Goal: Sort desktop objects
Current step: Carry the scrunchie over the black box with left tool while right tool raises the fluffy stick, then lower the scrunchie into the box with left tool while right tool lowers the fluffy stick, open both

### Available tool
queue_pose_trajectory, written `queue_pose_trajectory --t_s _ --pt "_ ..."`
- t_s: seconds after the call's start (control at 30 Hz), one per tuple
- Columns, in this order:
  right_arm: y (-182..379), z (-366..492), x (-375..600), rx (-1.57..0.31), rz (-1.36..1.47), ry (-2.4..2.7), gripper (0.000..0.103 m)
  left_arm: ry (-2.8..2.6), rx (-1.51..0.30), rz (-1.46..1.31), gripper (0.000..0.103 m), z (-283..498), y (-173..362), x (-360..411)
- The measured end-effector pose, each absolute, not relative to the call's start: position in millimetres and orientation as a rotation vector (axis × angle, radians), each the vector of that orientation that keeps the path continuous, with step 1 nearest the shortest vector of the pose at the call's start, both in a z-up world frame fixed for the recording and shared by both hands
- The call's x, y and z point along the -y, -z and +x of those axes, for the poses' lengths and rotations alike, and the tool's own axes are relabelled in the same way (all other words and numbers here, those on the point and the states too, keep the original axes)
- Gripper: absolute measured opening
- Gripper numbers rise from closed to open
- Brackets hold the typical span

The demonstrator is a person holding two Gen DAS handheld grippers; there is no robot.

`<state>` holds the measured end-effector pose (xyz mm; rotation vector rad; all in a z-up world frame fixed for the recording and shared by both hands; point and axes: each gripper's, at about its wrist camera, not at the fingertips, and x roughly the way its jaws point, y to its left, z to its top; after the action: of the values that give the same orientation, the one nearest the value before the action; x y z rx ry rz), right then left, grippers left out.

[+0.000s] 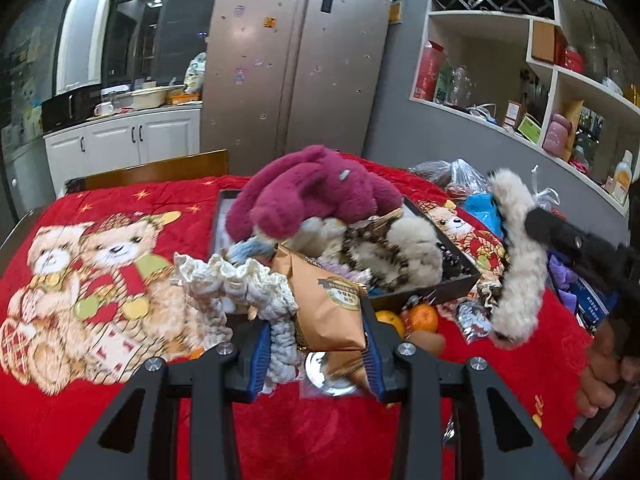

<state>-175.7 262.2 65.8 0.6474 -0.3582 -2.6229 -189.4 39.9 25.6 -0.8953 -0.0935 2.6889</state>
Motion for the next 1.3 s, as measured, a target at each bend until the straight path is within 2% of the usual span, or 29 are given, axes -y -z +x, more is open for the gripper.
queue_pose_trajectory --t_s 0.17,0.27,0.4,0.73,0.9,0.93,0.97,1.13,1.3 --pt "-84 -208 -252 0.362 0.681 2.600 0.044 -2.749 -0.011 -0.943 0.039 -217 -42 -63" --pt "-88 -238 -246 0.380 0.709 2.579 0.044 -2.729 0.034 -0.947 0.039 -240 -47 -70" --pt "-87 -271 -239 0.377 0.740 2.595 0.044 -2.754 -0.011 -0.955 0.039 -263 -38 -81" --pt "-31 -324 -245 0.418 0.874 2.586 0.044 -2.701 -0.009 -1.012 0.039 -293 7 -86" --pt "-10 -342 -257 0.497 0.947 2.542 0.044 -2.733 -0.162 -0.976 0.039 -291 12 -102" --pt "-7 -344 -259 0.508 0.955 2.538 0.042 -2.732 -0.153 -0.971 0.039 -290 13 -103" --pt "-4 -345 -259 0.494 0.969 2.547 0.036 -2.719 -0.130 -0.974 0.039 -290 12 -102" --pt "3 -351 -261 0.493 0.997 2.550 0.036 -2.681 -0.054 -1.001 0.039 -292 17 -99" --pt "1 -349 -257 0.458 0.991 2.570 0.037 -2.686 -0.077 -0.999 0.039 -289 17 -102"
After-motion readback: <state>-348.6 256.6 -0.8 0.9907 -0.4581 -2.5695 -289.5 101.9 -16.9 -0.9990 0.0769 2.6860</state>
